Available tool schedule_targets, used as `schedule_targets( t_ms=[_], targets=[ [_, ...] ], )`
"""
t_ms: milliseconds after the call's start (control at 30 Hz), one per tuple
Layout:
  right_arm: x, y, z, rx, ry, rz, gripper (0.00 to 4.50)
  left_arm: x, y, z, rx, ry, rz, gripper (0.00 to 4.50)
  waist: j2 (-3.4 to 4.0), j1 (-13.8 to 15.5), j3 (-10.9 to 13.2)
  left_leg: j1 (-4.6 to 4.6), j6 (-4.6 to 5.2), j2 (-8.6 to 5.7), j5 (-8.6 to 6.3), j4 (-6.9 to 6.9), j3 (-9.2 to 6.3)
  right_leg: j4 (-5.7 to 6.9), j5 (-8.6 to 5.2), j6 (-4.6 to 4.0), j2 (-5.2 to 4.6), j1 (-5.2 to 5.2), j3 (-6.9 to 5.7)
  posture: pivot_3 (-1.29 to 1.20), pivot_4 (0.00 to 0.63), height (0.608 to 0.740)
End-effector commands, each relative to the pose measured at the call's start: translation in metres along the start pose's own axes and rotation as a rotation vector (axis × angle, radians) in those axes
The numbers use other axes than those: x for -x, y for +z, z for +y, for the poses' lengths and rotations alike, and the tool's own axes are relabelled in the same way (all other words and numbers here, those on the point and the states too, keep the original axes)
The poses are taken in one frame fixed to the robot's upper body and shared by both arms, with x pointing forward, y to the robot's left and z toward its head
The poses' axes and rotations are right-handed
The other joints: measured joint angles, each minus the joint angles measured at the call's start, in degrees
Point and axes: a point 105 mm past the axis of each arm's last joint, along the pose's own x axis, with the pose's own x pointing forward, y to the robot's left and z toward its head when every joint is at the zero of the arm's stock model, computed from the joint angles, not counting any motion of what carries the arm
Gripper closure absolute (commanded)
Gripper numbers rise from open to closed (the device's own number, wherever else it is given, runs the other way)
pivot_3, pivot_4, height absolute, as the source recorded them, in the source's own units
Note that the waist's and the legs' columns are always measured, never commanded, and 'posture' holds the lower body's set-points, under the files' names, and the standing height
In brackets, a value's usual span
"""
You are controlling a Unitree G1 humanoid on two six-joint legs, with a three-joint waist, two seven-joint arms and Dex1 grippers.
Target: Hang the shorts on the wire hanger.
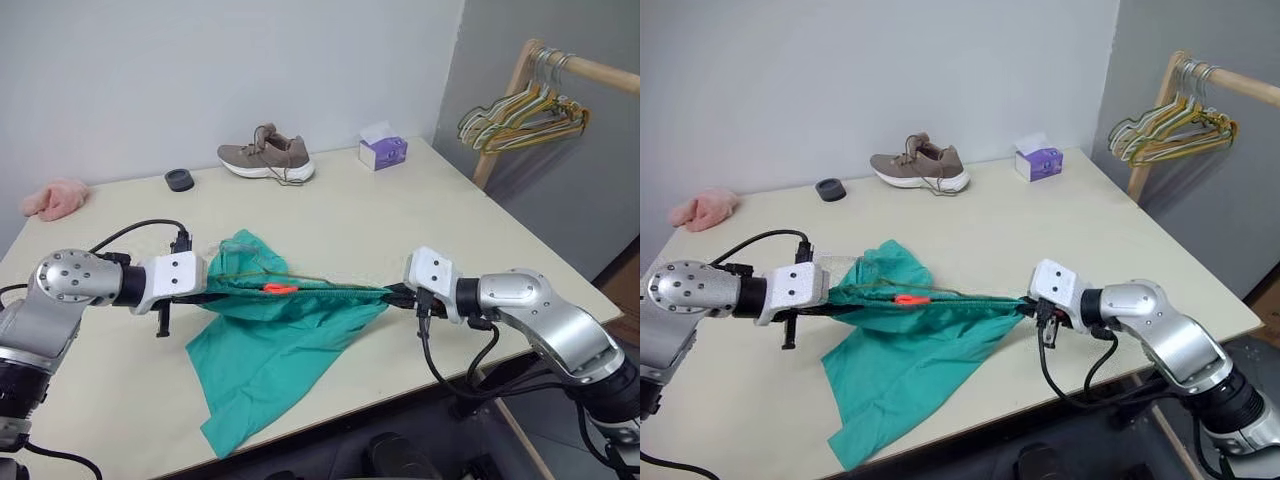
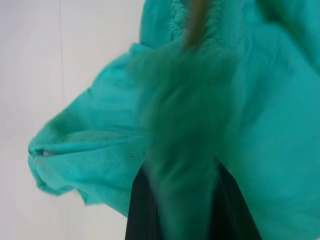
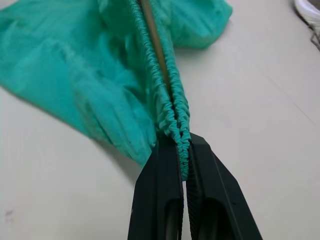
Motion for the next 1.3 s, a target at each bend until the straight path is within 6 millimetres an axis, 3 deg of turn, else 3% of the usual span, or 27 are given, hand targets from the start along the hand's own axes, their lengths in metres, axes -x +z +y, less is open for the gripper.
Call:
schedule_targets(
  t_ms=[33, 167, 367, 533, 767, 867, 1000, 1100, 1200, 1300],
  targets=[
    [0.023, -0.032, -0.024, 0.017, -0.127, 0.171, 4.48, 0.048, -0.054, 0.030, 0.107, 0.194, 0.268, 4.50, -0.03, 0.03, 0.02, 0.00, 0.00, 0.01, 0.00, 0.00, -0.01, 0.00, 0.00, 0.00, 0.00, 0.00, -0.02, -0.31, 0.000, 0.740],
    [0.011, -0.026, -0.016, 0.007, -0.107, 0.135, 4.48, 0.037, -0.040, 0.034, 0.162, 0.213, 0.164, 4.50, -0.03, -0.01, 0.01, 0.00, 0.00, 0.01, 0.00, 0.02, 0.03, 0.00, 0.00, 0.01, 0.00, 0.01, 0.00, -0.31, 0.000, 0.740],
    [0.005, -0.010, -0.020, 0.053, -0.118, 0.095, 4.48, 0.023, -0.027, 0.024, 0.191, 0.145, 0.077, 4.50, -0.03, -0.05, 0.02, 0.00, 0.00, 0.02, 0.00, 0.02, 0.02, 0.02, 0.00, 0.00, 0.00, 0.00, 0.00, -0.31, 0.000, 0.740],
    [-0.015, 0.023, -0.020, 0.188, -0.107, 0.017, 4.48, 0.009, -0.013, 0.007, 0.211, 0.035, 0.009, 4.50, -0.02, -0.27, 0.02, 0.02, 0.00, 0.03, 0.00, 0.02, 0.05, 0.06, 0.00, 0.00, 0.00, -0.02, 0.00, -0.32, 0.000, 0.740],
    [-0.033, 0.046, -0.010, 0.264, -0.040, -0.036, 4.48, 0.001, -0.008, 0.002, 0.222, 0.003, -0.018, 4.50, -0.04, -0.20, 0.01, 0.00, 0.00, 0.03, 0.00, 0.02, 0.03, 0.04, 0.01, 0.00, 0.00, -0.03, 0.00, -0.33, 0.000, 0.740],
    [-0.034, 0.055, -0.012, 0.257, -0.053, -0.065, 3.73, -0.001, -0.005, -0.002, 0.233, -0.019, -0.035, 4.50, -0.05, -0.22, 0.00, 0.00, 0.00, 0.04, 0.00, 0.02, 0.02, 0.06, 0.02, -0.03, 0.00, -0.04, -0.01, -0.33, 0.000, 0.740],
    [-0.032, 0.061, -0.017, 0.249, -0.090, -0.086, 2.36, -0.003, 0.002, -0.011, 0.256, -0.078, -0.070, 4.50, -0.05, -0.26, 0.00, 0.00, 0.00, 0.04, 0.00, 0.02, 0.01, 0.07, 0.02, -0.03, 0.01, -0.05, -0.01, -0.33, 0.000, 0.740],
    [-0.028, 0.057, -0.020, 0.269, -0.108, -0.067, 1.23, -0.005, 0.006, -0.015, 0.263, -0.107, -0.089, 4.50, -0.06, -0.27, 0.00, 0.00, 0.00, 0.04, 0.00, 0.02, 0.02, 0.06, 0.03, -0.05, 0.01, -0.05, 0.00, -0.34, 0.000, 0.740],
    [-0.022, 0.040, -0.022, 0.288, -0.117, 0.005, 0.19, -0.006, 0.013, -0.015, 0.273, -0.117, -0.119, 4.50, -0.06, -0.19, 0.00, 0.00, 0.00, 0.03, 0.00, 0.02, 0.01, 0.06, 0.03, -0.04, 0.01, -0.04, -0.01, -0.34, 0.000, 0.740],
    [-0.016, 0.021, -0.016, 0.268, -0.075, 0.077, 0.01, -0.007, 0.019, -0.013, 0.286, -0.123, -0.145, 4.50, -0.08, -0.10, -0.02, -0.01, 0.00, 0.03, 0.00, 0.02, 0.00, 0.02, 0.02, -0.02, 0.00, -0.02, -0.04, -0.34, 0.000, 0.740]
  ],
)
